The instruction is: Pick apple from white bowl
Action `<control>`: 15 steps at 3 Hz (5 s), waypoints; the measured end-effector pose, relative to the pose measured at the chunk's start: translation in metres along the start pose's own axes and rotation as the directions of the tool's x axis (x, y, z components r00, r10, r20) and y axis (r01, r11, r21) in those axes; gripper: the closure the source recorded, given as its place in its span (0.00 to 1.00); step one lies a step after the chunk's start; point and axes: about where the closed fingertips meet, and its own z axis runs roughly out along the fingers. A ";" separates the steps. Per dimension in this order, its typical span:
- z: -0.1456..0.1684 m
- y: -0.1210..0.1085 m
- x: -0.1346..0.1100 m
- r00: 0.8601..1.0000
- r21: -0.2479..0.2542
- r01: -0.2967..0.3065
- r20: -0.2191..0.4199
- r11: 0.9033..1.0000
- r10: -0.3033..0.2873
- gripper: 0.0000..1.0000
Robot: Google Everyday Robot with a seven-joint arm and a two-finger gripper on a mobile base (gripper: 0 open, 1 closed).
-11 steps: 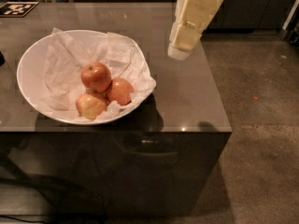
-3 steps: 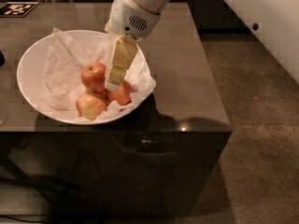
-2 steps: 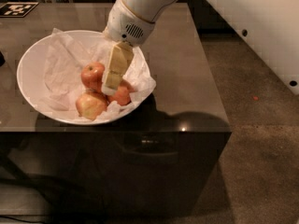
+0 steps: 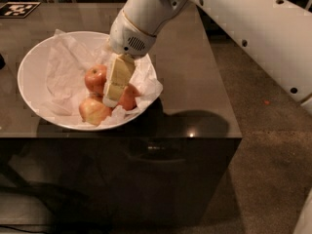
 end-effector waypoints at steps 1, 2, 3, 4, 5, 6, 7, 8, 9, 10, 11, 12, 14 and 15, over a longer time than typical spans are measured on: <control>0.004 -0.001 0.000 1.000 -0.007 0.002 0.003 1.000 -0.002 0.00; 0.006 -0.004 -0.005 1.000 -0.016 0.017 -0.010 1.000 -0.017 0.00; 0.007 -0.004 -0.005 1.000 -0.017 0.017 -0.011 1.000 -0.017 0.00; 0.017 -0.008 0.002 1.000 -0.042 -0.006 -0.005 0.999 0.006 0.00; 0.027 -0.013 0.006 1.000 -0.062 -0.018 -0.006 0.998 0.018 0.00; 0.027 -0.013 0.006 1.000 -0.062 -0.018 -0.006 0.998 0.018 0.19; 0.027 -0.013 0.006 1.000 -0.062 -0.018 -0.006 0.998 0.018 0.43; 0.027 -0.013 0.006 1.000 -0.062 -0.018 -0.006 0.998 0.018 0.66; 0.026 -0.013 0.006 1.000 -0.062 -0.018 -0.006 0.998 0.018 0.89; 0.023 -0.013 0.003 1.000 -0.062 -0.018 -0.005 0.998 0.017 1.00; -0.003 -0.006 -0.009 1.000 -0.013 -0.005 0.019 1.000 0.005 1.00; -0.024 -0.003 -0.025 0.998 0.008 -0.003 0.059 1.000 0.002 1.00; -0.076 0.011 -0.080 0.988 0.029 0.070 0.137 0.997 -0.073 1.00; -0.102 0.024 -0.115 0.977 0.055 0.127 0.163 0.990 -0.135 1.00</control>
Offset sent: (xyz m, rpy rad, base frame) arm 0.0057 0.0126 0.0027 -0.0308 -0.0056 0.0405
